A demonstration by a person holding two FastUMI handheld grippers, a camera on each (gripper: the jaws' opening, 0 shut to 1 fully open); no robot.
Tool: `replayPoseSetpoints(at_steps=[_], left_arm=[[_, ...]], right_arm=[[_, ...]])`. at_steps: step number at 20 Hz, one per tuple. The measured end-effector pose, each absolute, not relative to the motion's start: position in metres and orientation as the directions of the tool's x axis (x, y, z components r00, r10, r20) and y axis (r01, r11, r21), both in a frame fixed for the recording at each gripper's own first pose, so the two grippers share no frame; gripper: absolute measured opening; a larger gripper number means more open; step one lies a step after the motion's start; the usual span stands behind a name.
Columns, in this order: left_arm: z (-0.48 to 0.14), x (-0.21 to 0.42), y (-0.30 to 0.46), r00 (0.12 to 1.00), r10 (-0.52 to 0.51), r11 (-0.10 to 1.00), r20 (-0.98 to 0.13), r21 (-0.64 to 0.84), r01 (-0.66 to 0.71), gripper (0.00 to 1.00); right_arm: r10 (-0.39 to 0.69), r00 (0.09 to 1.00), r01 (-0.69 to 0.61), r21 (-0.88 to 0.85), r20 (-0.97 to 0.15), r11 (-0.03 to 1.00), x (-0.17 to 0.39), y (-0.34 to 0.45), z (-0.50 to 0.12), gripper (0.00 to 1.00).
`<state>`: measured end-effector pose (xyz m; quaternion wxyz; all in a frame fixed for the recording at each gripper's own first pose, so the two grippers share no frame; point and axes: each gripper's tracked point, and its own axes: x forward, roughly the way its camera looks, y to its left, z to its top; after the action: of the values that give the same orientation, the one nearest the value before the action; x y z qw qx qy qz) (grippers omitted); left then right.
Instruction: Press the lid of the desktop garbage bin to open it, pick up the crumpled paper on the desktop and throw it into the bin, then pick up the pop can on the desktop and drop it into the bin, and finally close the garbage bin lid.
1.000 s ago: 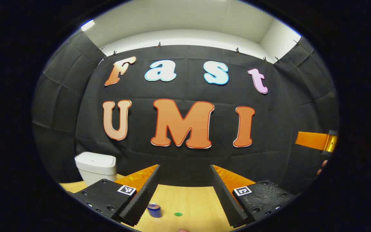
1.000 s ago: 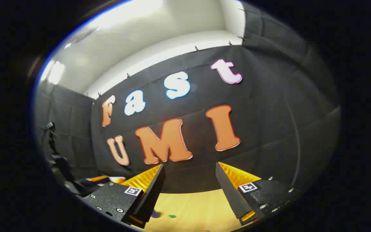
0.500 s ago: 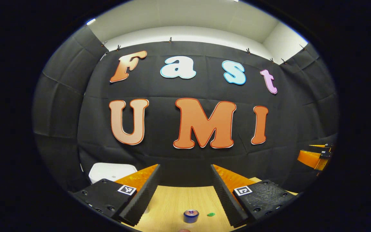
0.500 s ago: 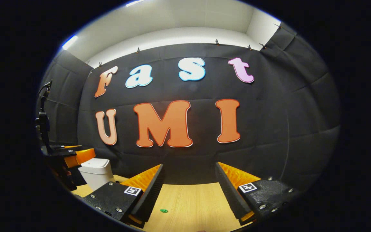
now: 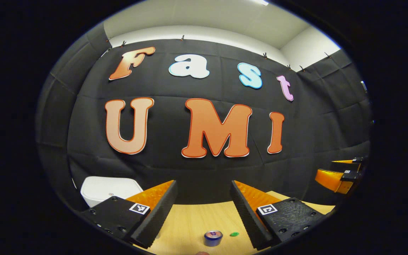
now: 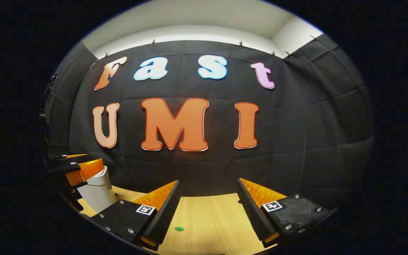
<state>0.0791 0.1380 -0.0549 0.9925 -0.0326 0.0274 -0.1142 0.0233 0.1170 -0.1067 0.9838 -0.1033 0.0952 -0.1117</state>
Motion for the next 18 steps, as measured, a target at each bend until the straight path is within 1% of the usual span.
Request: replayPoseSetpoints(at_steps=[1,3,4,6,10,18], left_arm=[[-0.059,0.079,0.137,0.976,-0.21,0.976,-0.061,-0.071,0.206,0.93],[-0.064,0.077,0.135,0.977,-0.2,0.978,-0.07,-0.069,0.196,0.94],[-0.066,0.078,0.136,0.98,-0.189,0.981,-0.068,-0.058,0.186,0.93],[-0.076,0.082,0.141,0.983,-0.156,0.988,-0.097,-0.035,0.153,0.94],[-0.099,0.074,0.141,0.982,-0.119,0.992,-0.149,-0.05,0.113,0.94],[-0.098,0.072,0.139,0.985,-0.072,0.997,-0.156,-0.027,0.069,0.95]], right_arm=[[-0.219,0.959,0.179,-0.215,-0.178,0.96,0.028,0.12,-0.11,0.94],[-0.179,0.965,0.143,-0.189,-0.192,0.971,0.036,0.124,-0.121,0.94],[-0.162,0.965,0.125,-0.182,-0.208,0.975,0.04,0.126,-0.128,0.94],[-0.123,0.961,0.083,-0.164,-0.249,0.983,0.042,0.128,-0.141,0.94],[-0.078,0.955,0.036,-0.151,-0.287,0.988,0.048,0.127,-0.158,0.94],[-0.006,0.955,-0.034,-0.13,-0.295,0.991,0.059,0.13,-0.163,0.94]])
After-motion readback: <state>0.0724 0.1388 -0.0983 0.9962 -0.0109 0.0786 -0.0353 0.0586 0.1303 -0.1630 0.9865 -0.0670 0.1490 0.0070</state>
